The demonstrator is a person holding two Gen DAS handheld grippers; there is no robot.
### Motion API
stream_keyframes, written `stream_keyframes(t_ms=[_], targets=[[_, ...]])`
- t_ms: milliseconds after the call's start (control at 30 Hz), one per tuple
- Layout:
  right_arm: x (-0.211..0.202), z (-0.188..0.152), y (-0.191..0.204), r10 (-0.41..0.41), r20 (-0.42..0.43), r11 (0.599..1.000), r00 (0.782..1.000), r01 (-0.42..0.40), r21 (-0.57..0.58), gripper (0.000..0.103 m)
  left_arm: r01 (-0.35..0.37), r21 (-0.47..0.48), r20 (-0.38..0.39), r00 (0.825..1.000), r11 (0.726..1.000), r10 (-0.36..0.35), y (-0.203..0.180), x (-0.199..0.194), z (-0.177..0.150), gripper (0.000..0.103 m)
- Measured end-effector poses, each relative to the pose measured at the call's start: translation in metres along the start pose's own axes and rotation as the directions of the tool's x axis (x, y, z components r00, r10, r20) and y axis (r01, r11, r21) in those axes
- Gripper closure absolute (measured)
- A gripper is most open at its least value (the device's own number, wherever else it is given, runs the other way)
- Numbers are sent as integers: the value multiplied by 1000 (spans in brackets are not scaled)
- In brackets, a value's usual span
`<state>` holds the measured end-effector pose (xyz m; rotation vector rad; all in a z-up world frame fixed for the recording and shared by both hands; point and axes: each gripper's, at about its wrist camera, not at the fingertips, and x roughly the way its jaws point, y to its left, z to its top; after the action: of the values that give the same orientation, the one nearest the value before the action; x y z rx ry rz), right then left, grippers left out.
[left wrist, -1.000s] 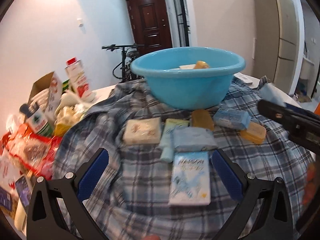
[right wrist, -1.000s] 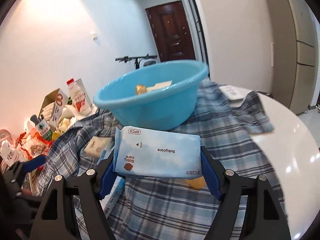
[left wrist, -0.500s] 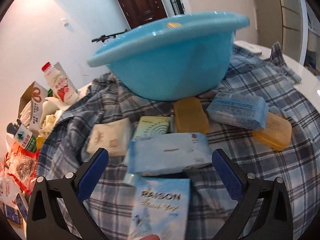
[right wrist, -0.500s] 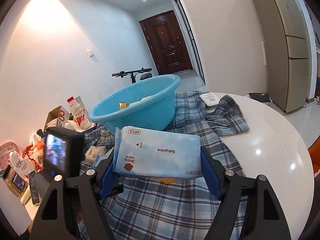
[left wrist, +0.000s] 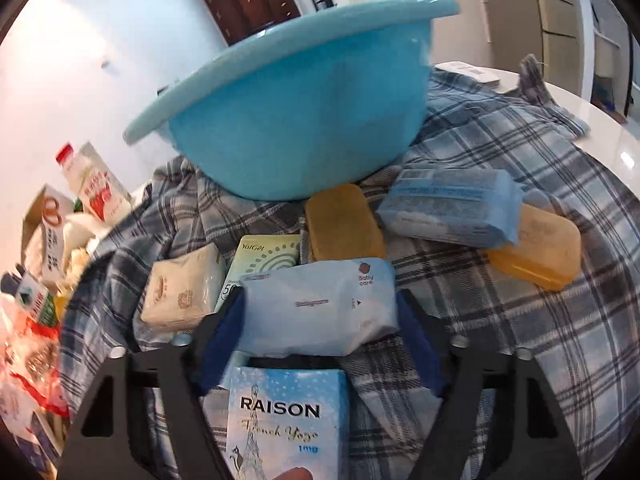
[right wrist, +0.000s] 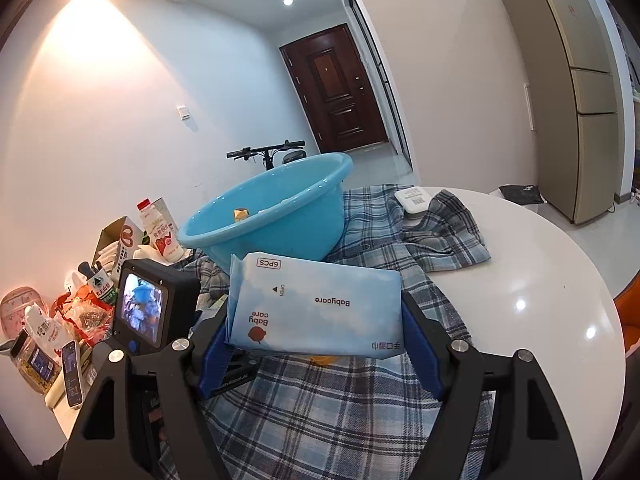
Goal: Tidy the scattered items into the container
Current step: 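Lift the white wipe pack with the right gripper while the left gripper grasps the light-blue wipe pack, then carry both wipe packs over the blue basin with both grippers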
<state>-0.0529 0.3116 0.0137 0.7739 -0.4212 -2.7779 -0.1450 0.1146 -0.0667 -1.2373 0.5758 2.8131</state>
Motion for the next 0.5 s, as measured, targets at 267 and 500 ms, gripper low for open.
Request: stream_keyframes(t_ms=[267,500], targets=[[0,0,5,-9,-5,1000,1000,9,-15,26,71,-90,47,997,993,-67,21,-20,7,47],[-3,3,19,-24,1,999,1000,24,-45,26,112,-134,139,986,985,-93,44,-56,7,47]])
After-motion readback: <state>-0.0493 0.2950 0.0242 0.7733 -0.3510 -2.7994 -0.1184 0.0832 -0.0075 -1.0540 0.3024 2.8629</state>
